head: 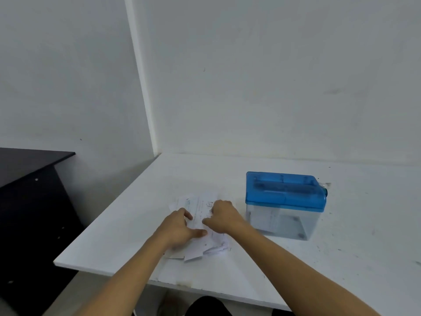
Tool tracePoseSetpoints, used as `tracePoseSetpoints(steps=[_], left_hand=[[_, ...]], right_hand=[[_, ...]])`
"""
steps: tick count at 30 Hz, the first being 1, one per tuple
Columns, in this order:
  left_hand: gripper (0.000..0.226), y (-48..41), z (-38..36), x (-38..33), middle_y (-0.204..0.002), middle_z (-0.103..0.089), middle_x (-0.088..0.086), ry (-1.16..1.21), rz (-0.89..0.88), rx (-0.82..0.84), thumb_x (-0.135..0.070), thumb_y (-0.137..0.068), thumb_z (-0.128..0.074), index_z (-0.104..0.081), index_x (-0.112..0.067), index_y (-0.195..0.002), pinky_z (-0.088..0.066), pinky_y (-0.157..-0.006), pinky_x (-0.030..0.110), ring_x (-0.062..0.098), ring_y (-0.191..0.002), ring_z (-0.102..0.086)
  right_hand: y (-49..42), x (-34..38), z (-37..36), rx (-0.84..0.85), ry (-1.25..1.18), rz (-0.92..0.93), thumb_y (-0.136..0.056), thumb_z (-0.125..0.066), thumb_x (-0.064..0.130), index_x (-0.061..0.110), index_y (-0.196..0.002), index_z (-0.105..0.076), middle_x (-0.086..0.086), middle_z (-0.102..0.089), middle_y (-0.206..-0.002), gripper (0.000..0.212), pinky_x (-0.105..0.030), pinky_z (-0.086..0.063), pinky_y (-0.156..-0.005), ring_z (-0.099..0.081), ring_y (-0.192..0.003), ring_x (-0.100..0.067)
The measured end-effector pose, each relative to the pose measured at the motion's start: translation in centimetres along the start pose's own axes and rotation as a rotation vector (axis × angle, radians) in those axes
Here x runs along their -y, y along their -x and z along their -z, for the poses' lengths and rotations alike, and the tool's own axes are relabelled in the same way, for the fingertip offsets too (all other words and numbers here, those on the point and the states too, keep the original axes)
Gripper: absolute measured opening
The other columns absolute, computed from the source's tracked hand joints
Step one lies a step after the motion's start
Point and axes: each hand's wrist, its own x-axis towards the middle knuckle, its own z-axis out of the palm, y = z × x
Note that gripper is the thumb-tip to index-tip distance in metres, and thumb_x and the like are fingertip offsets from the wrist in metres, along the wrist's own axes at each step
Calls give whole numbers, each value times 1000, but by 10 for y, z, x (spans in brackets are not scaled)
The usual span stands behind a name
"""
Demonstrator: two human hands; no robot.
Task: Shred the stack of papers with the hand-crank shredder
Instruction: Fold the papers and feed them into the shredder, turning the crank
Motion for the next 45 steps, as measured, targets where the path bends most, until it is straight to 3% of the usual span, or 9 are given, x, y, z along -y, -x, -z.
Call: tracePoseSetpoints(steps=[6, 11, 16, 24, 30, 35, 38, 41, 45], left_hand=[[66, -3, -3, 6, -101, -53, -9, 74, 2, -25, -55, -70, -85, -52, -25, -118, -46, -77, 28, 12, -93, -55], [39, -5, -4, 6, -93, -54, -7, 136, -8, -28, -41, -75, -86, -64, -24, -103, -42, -68, 23, 8, -82, -52], [28, -8, -6, 12, -94, -55, -3, 222, -2, -70, -30, -83, -80, -62, -23, -103, -41, -66, 24, 9, -79, -53], [39, -5, -7, 12, -105, -53, 1, 224, 30, -114, -29, -88, -76, -57, -19, -121, -40, -63, 21, 14, -87, -54], [59, -5, -7, 8, -131, -44, 7, 129, 47, -93, -36, -88, -75, -48, -19, -138, -46, -94, 30, 18, -103, -52], [48, -5, -2, 5, -123, -48, 4, 141, 57, -66, -33, -90, -73, -54, -21, -132, -45, -83, 25, 17, -98, -54], [21, -2, -1, 1, -108, -62, -7, 290, -3, -201, -26, -100, -57, -68, -22, -117, -41, -71, 16, 14, -100, -61], [31, 5, 5, -10, -102, -74, -14, 605, -21, -239, -35, -106, -44, -74, -29, -102, -43, -77, 23, 14, -99, -65], [29, 5, 9, -16, -97, -76, -14, 798, 49, -151, -40, -103, -53, -77, -25, -98, -44, -80, 30, 7, -94, -69]], right_hand=[[-6, -5, -13, -63, -110, -87, -81, -77, 43, 15, -127, -52, -6, -59, -126, 60, -30, -51, -78, -60, -109, -24], [-4, -7, -12, -141, -312, -116, -84, -76, 27, 18, -122, -54, -2, -62, -122, 45, -31, -51, -85, -59, -104, -18], [-4, -13, -11, -193, -374, -123, -84, -77, 28, 20, -96, -67, 0, -69, -105, 18, -30, -53, -81, -62, -92, -15], [-1, -10, 0, -253, -521, -81, -98, -61, 29, 16, -107, -59, 0, -65, -108, 16, -20, -49, -70, -61, -93, -14], [-1, -4, 6, -361, -595, -65, -105, -47, 30, 19, -112, -48, 2, -58, -107, 13, -16, -44, -56, -57, -86, -9], [0, 2, 9, -403, -691, -24, -102, -53, 32, 18, -112, -53, 6, -59, -105, 18, -12, -43, -57, -58, -86, -6], [-2, 3, 11, -369, -793, -51, -98, -62, 32, 13, -108, -63, 3, -67, -102, 22, -11, -44, -56, -63, -84, -6], [-4, 1, 14, -308, -870, -99, -97, -63, 32, 12, -110, -69, -2, -72, -103, 24, -17, -52, -62, -68, -89, -13], [-6, 0, 14, -259, -876, -125, -98, -61, 33, 15, -118, -69, -1, -71, -107, 28, -22, -53, -68, -68, -94, -18]])
